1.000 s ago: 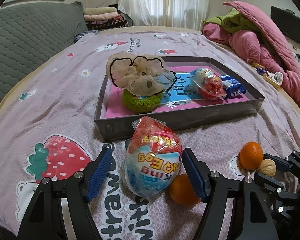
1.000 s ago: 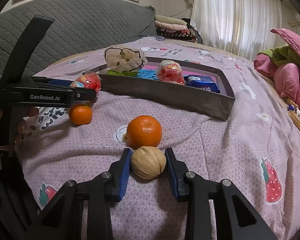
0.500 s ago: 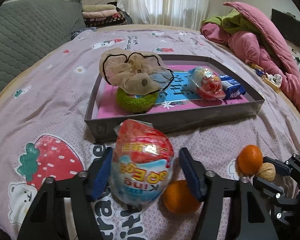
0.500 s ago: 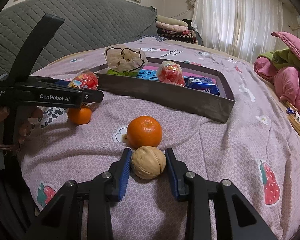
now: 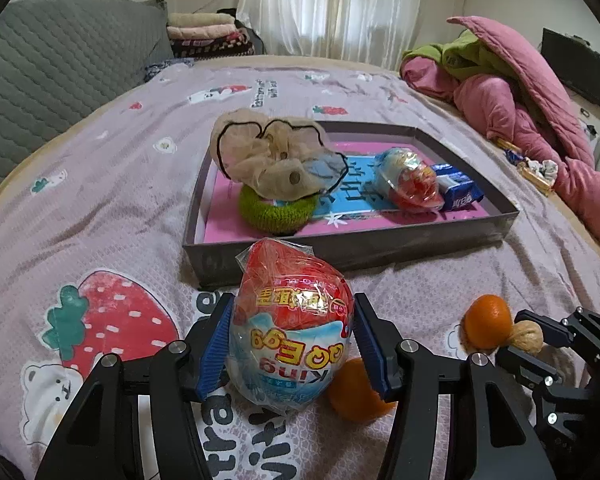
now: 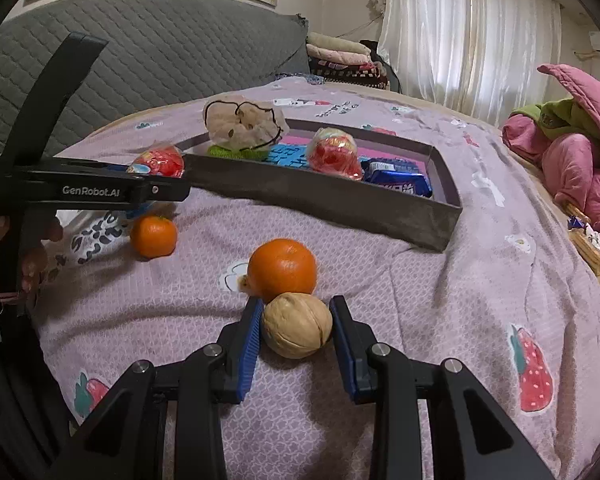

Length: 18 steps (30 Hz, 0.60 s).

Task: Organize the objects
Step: 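Close the left gripper on the blue King Egg bag while the right gripper grasps the walnut, then lift the King Egg bag and walnut and carry both over the tray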

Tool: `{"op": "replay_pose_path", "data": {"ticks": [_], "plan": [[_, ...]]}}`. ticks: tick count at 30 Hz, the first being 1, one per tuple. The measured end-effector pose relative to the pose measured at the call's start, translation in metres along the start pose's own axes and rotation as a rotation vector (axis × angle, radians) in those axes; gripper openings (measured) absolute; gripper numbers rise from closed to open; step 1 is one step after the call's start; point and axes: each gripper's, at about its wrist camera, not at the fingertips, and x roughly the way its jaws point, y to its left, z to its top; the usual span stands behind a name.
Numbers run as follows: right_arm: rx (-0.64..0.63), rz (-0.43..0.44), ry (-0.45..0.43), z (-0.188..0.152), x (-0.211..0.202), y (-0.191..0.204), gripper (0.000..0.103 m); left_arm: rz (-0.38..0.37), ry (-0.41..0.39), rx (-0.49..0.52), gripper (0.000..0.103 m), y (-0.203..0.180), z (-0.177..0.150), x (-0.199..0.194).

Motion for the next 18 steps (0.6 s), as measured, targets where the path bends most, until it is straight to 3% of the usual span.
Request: {"op": "replay_pose_path", "data": {"ticks": [18], "plan": [[0.022, -0.022, -0.085, 0.025, -0.026, 0.001, 0.034, -0.026, -0.084, 0.05, 0.059, -0.009, -0.001, -0.031]]}}
